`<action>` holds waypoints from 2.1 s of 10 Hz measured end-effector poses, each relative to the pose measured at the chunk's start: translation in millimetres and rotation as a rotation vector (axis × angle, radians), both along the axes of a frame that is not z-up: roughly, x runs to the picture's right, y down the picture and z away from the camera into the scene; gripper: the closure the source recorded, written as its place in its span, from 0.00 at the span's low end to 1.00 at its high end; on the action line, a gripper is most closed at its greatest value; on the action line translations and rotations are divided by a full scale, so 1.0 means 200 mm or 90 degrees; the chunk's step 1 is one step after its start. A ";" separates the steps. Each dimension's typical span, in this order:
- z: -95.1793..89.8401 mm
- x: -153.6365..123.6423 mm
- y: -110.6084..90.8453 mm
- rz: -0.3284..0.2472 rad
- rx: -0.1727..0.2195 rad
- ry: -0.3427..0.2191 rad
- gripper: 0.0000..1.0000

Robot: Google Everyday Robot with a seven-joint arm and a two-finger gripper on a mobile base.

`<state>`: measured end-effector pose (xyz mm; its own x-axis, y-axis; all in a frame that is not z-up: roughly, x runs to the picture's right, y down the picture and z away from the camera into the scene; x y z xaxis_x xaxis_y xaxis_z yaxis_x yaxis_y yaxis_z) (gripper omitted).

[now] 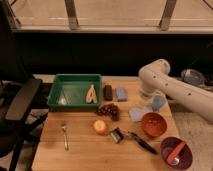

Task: Place towel in plastic cup

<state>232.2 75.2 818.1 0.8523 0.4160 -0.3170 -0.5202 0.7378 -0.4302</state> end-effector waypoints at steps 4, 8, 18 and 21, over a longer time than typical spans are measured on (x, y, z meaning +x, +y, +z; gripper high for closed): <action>0.16 0.05 0.18 0.057 -0.048 0.008 0.35; 0.24 0.05 0.31 0.100 -0.036 -0.026 0.35; 0.32 -0.09 0.43 0.023 -0.027 -0.101 0.64; 0.29 -0.12 0.42 0.001 -0.016 -0.118 0.94</action>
<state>208.7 158.8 876.5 0.8963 0.4118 -0.1643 -0.4315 0.7251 -0.5368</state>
